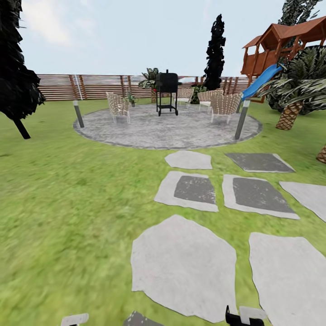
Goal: Pick up the pesticide atomizer in the garden and spray insectifuge to fully cover both potted plants in the garden.
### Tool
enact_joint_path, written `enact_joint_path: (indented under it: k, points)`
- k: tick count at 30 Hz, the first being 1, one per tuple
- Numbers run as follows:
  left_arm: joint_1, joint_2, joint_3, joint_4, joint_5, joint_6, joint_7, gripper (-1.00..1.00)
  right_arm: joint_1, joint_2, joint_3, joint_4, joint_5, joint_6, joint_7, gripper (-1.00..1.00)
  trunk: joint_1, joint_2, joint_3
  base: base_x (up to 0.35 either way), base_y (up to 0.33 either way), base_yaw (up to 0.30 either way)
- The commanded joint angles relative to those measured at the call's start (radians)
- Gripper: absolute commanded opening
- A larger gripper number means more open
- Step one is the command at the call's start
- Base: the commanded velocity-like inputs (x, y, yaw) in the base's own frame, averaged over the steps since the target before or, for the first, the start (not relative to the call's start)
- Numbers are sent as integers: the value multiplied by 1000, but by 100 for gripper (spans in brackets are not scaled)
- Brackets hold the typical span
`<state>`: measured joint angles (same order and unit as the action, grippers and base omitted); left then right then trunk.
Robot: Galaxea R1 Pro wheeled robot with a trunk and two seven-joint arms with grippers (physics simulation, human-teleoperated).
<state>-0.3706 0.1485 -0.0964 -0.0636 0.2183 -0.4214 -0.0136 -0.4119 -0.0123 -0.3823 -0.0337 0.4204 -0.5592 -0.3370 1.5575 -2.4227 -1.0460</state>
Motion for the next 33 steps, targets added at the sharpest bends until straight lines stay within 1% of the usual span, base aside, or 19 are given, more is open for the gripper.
enact_joint_path:
  k: [1, 13, 27, 33]
  points:
    - [-1, 0, -8, 1, 10, -4, -2, -100, -1, 0, -6, 2, 11, -2, -5, 100, 0, 0, -1, 299, -170, 0]
    - [-1, 0, -9, 1, 10, -4, -1, -100, -1, 0, -6, 2, 11, -2, -5, 100, 0, 0, -1, 315, -134, 0]
    - [-1, 0, -9, 1, 10, -4, -1, -100, -1, 0, -6, 2, 11, -2, -5, 100, 0, 0, -1, 334, -84, 0]
    - [-1, 0, -9, 1, 10, -4, -1, -100, -1, 0, -6, 2, 11, -2, -5, 100, 0, 0, -1, 336, -20, 0]
